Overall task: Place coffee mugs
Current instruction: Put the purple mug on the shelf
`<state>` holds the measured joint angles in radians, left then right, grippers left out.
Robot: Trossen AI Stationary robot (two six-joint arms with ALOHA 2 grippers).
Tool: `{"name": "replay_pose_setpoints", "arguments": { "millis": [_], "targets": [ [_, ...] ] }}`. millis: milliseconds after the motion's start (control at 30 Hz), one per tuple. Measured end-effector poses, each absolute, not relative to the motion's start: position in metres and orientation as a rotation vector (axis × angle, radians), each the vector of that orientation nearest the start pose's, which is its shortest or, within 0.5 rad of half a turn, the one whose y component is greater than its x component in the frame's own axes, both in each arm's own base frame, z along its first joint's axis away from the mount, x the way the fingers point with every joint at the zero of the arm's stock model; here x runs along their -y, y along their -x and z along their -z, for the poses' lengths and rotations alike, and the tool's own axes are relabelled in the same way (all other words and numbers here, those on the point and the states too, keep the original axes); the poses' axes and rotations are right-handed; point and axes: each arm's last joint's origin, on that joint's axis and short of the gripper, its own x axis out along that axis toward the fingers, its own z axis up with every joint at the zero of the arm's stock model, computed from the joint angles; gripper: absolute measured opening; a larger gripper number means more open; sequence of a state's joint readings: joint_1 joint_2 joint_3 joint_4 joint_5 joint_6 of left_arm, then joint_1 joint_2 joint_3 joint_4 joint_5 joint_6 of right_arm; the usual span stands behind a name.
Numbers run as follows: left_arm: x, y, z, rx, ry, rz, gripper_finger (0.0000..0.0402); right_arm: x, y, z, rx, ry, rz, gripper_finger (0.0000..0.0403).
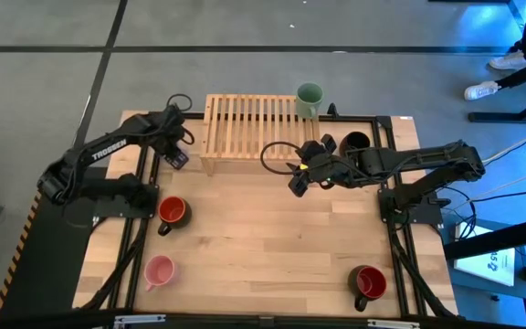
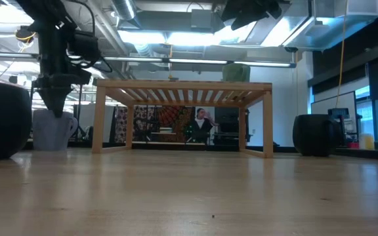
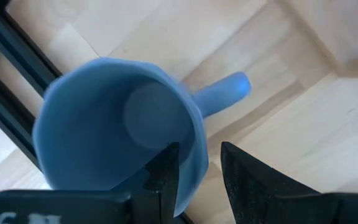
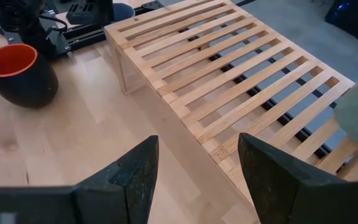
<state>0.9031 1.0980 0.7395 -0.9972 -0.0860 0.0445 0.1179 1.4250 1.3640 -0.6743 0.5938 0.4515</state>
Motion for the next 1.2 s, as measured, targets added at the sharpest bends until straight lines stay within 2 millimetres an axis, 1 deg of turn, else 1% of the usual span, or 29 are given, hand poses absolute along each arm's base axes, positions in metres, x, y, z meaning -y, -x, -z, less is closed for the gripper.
{"name": "replay_pose_setpoints", "arguments": {
  "millis": [167,300,400,433,500,533,600,667,767,967,1067,1200],
  "targets": [
    [-0.141,-0.108,-0.204,-1.386,0.530,-0.756,0.0098,-0.019,-0.298,-0.348,-0.575,-0.167,0.598,0.0207],
    [-0.142,-0.109,-0.200,-1.415,0.523,-0.744,0.0065,-0.019,-0.298,-0.348,-0.575,-0.167,0.598,0.0207],
    [-0.142,-0.109,-0.201,-1.419,0.509,-0.729,0.0025,-0.019,-0.298,-0.348,-0.575,-0.167,0.598,0.0207],
    [-0.141,-0.108,-0.201,-1.426,0.505,-0.722,0.0017,-0.019,-0.298,-0.348,-0.575,-0.167,0.598,0.0207],
    [-0.140,-0.107,-0.203,-1.430,0.496,-0.730,0.0016,-0.019,-0.298,-0.348,-0.575,-0.167,0.598,0.0207],
    [-0.139,-0.106,-0.208,-1.431,0.489,-0.732,0.0016,-0.019,-0.298,-0.348,-0.575,-0.167,0.598,0.0207],
    [-0.136,-0.106,-0.221,-1.432,0.473,-0.733,0.0016,-0.019,-0.298,-0.348,-0.575,-0.167,0.597,0.0207],
    [-0.131,-0.105,-0.240,-1.415,0.436,-0.746,0.0016,-0.019,-0.298,-0.348,-0.573,-0.168,0.596,0.0207],
    [-0.123,-0.104,-0.273,-1.339,0.380,-0.768,0.0016,-0.019,-0.299,-0.350,-0.554,-0.171,0.591,0.0207],
    [-0.107,-0.101,-0.331,-1.196,0.261,-0.738,0.0016,-0.020,-0.303,-0.355,-0.491,-0.191,0.577,0.0207],
    [-0.098,-0.103,-0.353,-1.096,0.221,-0.655,0.0016,-0.020,-0.305,-0.358,-0.457,-0.201,0.570,0.0207],
    [-0.087,-0.111,-0.377,-0.953,0.107,-0.503,0.0016,-0.021,-0.311,-0.361,-0.402,-0.192,0.554,0.0207]
  ]
}}
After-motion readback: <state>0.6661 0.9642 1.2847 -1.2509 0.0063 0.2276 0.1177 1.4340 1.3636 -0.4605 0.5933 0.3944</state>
